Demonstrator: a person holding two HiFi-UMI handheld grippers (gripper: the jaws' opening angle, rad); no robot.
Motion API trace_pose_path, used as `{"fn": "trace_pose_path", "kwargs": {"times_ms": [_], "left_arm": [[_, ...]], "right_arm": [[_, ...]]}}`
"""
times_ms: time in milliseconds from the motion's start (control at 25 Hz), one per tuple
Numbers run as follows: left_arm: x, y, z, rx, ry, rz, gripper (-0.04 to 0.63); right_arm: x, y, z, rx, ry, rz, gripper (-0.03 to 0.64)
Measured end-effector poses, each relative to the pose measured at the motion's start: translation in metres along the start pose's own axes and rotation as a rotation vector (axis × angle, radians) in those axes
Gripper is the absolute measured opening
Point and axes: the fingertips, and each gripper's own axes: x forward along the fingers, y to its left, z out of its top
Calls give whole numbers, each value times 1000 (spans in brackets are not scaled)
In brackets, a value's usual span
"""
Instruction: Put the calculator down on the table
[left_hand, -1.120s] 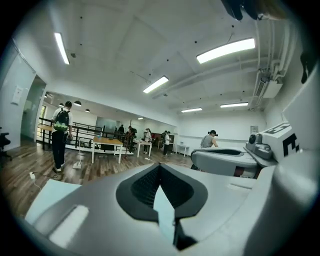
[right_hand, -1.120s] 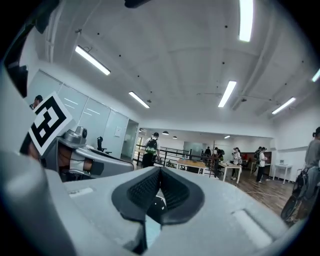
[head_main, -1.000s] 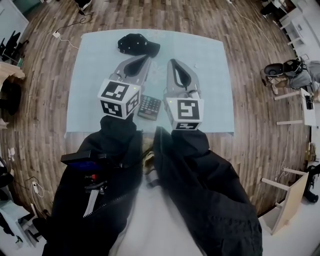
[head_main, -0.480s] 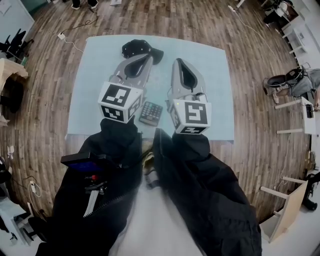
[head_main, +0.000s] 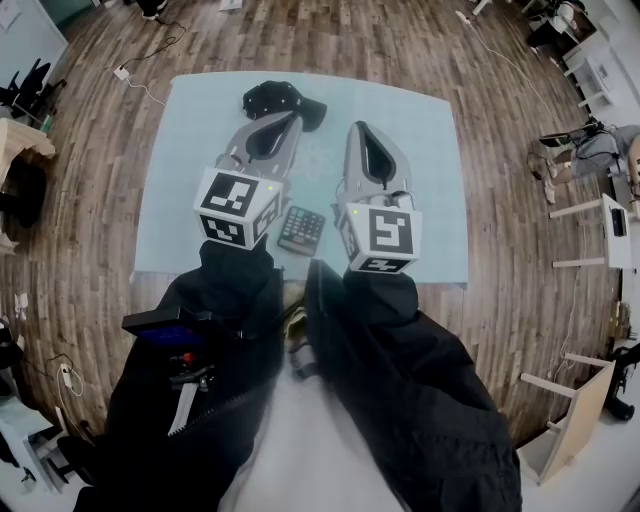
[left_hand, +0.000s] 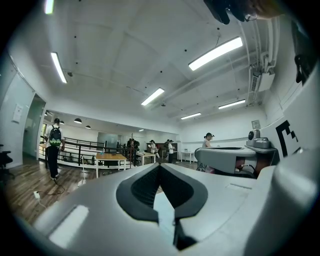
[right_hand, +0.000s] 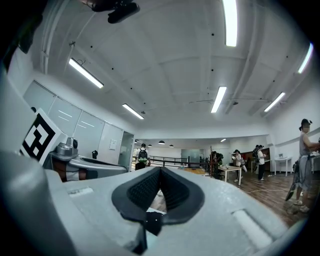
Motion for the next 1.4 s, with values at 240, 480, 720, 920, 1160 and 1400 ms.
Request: {"fn": "trace_pose_path", "kwargs": {"times_ms": [240,480,720,920,1160,1400], "left_arm": [[-2,2,2,3,-8,1,2],[-1,0,-2,-2,-2,-3,2],[-1,0,-4,-6,1,-6,2],[-1,-1,-4,-10,-1,-6,2],[-1,-1,-6,-14,3,-5,2],[0,-4,-8,-14,14,-13,2]], "right_arm": [[1,2,-1,-1,2,-1,0],[-1,1,-2,-1,2,-6,0],[-2,0,-3,-5,0,-12,0],[-4,-1,-2,-3,2,-16,0],[-5,-1,-2,-4,5,-17,0],[-7,-4,-3,-9,11,-22,0]]}}
